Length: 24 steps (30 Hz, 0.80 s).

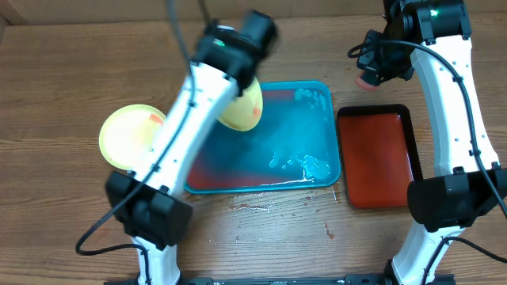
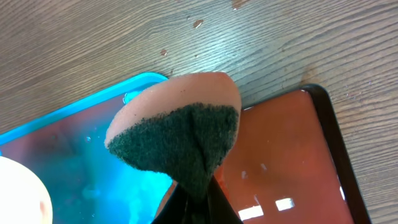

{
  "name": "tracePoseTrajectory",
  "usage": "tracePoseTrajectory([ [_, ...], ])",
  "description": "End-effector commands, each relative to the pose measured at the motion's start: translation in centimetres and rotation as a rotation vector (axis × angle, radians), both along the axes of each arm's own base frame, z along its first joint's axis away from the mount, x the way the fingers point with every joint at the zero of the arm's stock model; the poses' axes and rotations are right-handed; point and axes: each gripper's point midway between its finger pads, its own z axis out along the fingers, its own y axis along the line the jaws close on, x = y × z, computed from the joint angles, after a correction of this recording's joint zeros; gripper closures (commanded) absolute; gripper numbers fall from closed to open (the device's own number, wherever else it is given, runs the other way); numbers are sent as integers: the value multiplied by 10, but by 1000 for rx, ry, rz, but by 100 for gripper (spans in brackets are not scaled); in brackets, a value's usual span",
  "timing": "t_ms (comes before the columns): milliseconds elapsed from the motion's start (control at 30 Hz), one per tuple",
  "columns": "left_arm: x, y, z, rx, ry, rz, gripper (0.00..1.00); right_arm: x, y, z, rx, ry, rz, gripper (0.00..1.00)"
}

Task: Clean dirty plates on tray and stack at the side
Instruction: 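Carry yellow plate left and lower it onto the plate stack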

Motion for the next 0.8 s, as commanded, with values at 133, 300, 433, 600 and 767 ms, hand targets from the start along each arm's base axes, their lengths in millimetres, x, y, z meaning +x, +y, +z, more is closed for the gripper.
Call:
tracePoseTrajectory([
  [133, 2, 24, -17, -452, 167, -22, 96, 0, -2, 3, -3, -6, 3, 96],
  [300, 3, 80, -18, -552, 172, 99, 96, -1, -2, 3, -4, -4, 6, 96],
  [433, -6, 138, -20, -552, 164, 242, 96, 0, -2, 3, -4, -5, 6, 96],
  [600, -22, 210, -22, -551, 123, 447, 96, 0, -2, 3, -3, -7, 6, 96],
  [767, -43, 264, -39, -568, 107, 613, 96, 1, -1, 3, -3, -11, 6, 96],
])
